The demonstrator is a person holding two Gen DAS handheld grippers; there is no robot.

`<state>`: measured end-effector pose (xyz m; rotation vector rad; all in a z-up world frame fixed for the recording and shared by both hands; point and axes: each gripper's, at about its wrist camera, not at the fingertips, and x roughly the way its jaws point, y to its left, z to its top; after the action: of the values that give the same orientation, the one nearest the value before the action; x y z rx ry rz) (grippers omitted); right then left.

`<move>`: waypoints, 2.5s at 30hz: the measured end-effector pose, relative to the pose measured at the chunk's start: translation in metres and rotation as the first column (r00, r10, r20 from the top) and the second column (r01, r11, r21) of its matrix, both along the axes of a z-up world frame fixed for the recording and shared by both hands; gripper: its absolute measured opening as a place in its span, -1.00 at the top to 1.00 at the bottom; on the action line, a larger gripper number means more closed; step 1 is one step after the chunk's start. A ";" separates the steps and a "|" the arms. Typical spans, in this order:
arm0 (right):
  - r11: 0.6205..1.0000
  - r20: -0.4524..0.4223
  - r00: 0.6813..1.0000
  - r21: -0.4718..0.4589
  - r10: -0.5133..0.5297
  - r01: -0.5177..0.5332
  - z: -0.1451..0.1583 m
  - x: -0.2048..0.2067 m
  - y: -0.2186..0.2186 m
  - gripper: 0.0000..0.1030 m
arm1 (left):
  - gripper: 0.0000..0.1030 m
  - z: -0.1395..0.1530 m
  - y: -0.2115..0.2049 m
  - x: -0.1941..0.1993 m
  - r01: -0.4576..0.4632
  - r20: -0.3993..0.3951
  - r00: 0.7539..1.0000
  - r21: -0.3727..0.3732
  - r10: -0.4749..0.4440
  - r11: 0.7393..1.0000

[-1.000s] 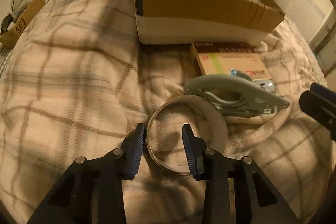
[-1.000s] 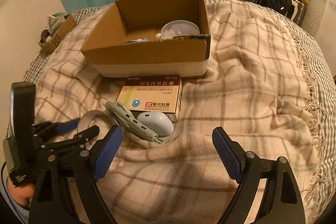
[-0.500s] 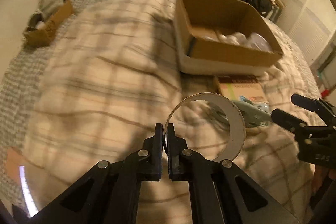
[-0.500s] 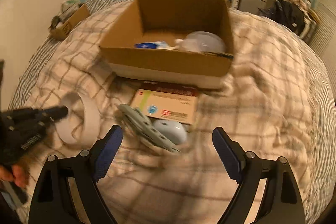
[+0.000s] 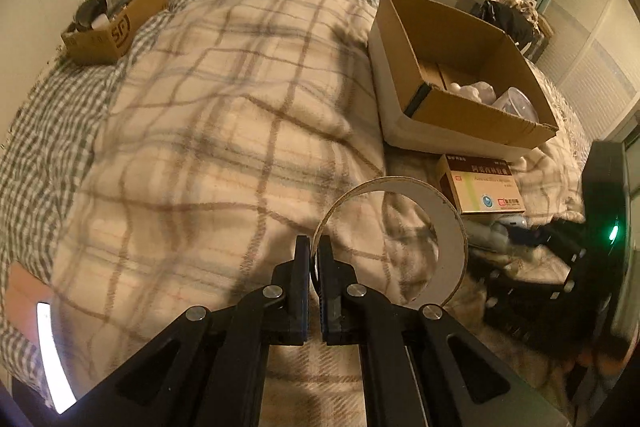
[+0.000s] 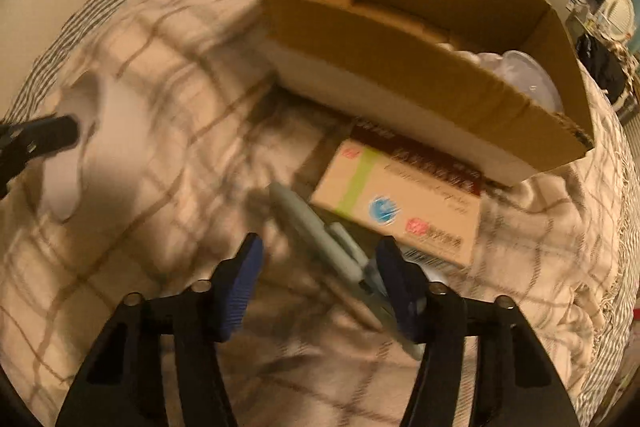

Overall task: Organize objects
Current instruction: 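Grasp the grey-green plastic tool with the right tool, then lower the tape roll and grey-green tool into the box and release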

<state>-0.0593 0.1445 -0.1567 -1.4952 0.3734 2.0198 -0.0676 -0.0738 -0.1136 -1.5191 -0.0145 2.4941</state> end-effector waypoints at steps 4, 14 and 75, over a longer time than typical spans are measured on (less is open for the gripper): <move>0.999 0.104 0.994 0.040 0.021 -0.025 -0.018 -0.010 -0.006 0.32 | 0.95 -0.004 0.001 0.004 0.007 0.013 1.000 0.023 -0.007 1.000; 0.991 -0.168 0.984 0.102 -0.065 0.083 0.052 0.037 -0.016 0.79 | 0.95 0.017 0.002 0.025 0.023 -0.016 1.000 0.029 -0.023 0.999; 0.915 -0.369 0.918 0.304 -0.146 0.267 0.241 0.107 0.029 -0.60 | -1.00 0.144 0.049 -0.015 0.040 -0.304 0.952 0.092 -0.010 0.995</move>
<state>0.0481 0.1732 0.0841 -0.8524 0.2782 2.0381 -0.0825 -0.0247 0.0300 -1.0786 -0.0654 2.6366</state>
